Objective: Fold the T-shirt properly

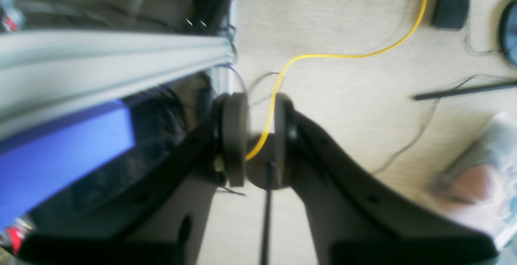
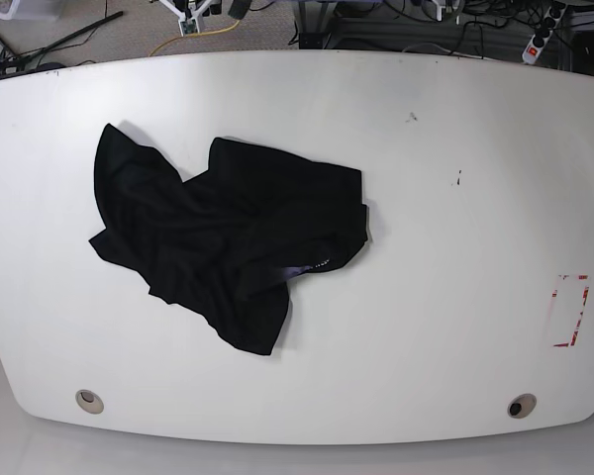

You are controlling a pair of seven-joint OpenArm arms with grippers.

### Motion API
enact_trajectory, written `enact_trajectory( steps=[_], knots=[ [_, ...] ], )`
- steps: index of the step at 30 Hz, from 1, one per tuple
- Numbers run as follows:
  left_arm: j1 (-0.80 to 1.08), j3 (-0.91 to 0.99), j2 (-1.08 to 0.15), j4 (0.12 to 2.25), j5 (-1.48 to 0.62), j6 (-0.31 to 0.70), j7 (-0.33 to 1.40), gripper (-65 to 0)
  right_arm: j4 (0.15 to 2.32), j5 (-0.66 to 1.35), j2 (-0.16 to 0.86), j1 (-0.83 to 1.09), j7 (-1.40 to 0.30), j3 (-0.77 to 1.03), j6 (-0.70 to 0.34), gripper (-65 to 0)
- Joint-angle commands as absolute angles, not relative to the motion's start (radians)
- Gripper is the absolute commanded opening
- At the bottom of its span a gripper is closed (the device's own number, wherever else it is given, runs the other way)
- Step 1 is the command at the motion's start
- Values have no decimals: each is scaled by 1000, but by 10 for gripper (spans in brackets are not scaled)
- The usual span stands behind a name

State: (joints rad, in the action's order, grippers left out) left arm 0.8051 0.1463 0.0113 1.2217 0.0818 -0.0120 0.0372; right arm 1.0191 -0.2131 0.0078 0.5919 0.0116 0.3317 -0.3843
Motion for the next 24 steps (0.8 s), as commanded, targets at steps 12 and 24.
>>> enact_trajectory(
  steps=[12,24],
  knots=[
    [1043,147,12,1558,81,-16,22,-197,1472,48,13,874,-79,337,-467,-542],
    [1193,150,12,1870,79,-16,21,-197,1882,211,13,1095,-142,343,-469,-542]
  ],
)
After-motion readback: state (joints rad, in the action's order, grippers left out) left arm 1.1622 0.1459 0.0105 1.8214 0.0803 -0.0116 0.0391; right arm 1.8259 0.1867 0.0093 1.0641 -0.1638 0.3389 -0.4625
